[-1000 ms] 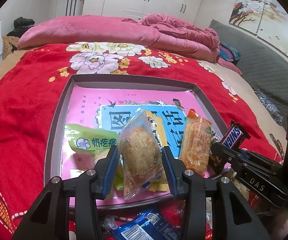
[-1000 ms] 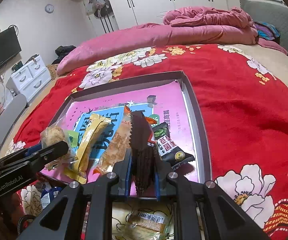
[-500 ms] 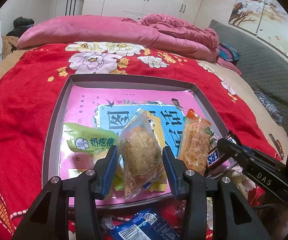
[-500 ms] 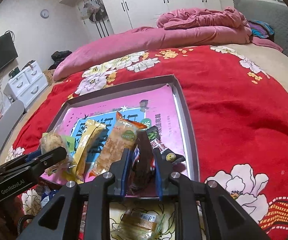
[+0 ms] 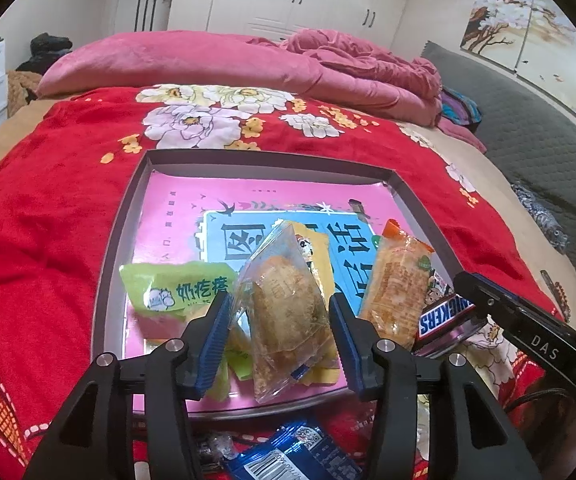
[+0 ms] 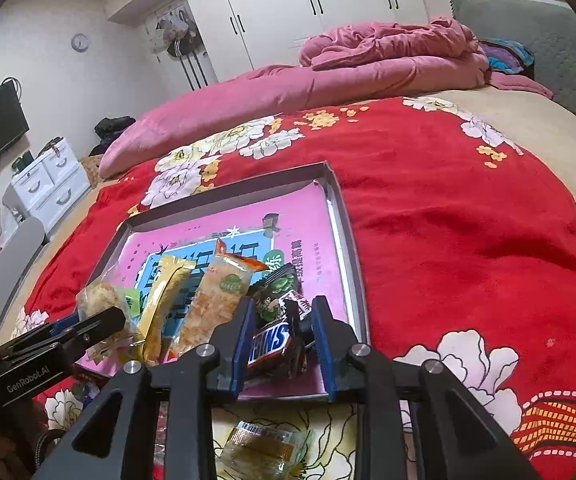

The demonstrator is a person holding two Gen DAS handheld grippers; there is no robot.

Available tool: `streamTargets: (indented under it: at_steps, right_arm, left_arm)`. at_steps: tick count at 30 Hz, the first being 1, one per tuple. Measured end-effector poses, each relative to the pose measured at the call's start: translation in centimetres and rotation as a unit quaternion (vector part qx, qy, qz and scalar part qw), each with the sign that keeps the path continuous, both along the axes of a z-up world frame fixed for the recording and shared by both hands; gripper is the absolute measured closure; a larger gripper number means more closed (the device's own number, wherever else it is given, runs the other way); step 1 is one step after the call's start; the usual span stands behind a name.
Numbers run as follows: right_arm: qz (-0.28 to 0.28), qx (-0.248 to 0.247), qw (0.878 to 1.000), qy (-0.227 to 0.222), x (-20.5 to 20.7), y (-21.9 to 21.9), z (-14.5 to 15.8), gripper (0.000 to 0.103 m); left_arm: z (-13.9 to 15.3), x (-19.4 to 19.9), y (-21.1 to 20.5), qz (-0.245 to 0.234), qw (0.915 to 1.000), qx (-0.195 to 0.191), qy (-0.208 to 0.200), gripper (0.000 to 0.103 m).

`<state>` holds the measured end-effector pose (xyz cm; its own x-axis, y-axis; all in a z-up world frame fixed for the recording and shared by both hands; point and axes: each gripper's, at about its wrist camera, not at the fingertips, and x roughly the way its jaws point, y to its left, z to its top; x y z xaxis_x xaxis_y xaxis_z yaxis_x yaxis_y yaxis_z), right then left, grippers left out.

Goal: Organize snacks
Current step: 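Lower the pastry bag and Snickers bar into the tray and open both tools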

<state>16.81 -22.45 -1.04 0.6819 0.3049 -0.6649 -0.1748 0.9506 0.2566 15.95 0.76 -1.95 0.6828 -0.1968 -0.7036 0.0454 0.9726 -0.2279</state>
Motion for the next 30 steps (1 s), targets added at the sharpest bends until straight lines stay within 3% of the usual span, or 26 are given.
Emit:
streamTargets:
  at_steps: [13, 18, 30]
  right_arm:
    - [-0.006, -0.002, 1.000, -0.024, -0.5, -0.2, 0.9, 0.061]
    - [-0.009, 0.002, 0.999, -0.030, -0.6, -0.5, 1.2, 0.058]
    - [-0.008, 0.007, 0.999, -0.050, -1.1, -0.7, 2.0, 0.045]
  left_arm:
    - [0.1, 0.0, 0.6, 0.011, 0.9999, -0.002, 0.002, 0.043]
    - [0.6, -0.4, 0.8, 0.012, 0.9999, -0.005, -0.010, 0.033]
    - [1.5, -1.2, 2.1, 0.036, 0.9989, -0.009, -0.030, 0.025]
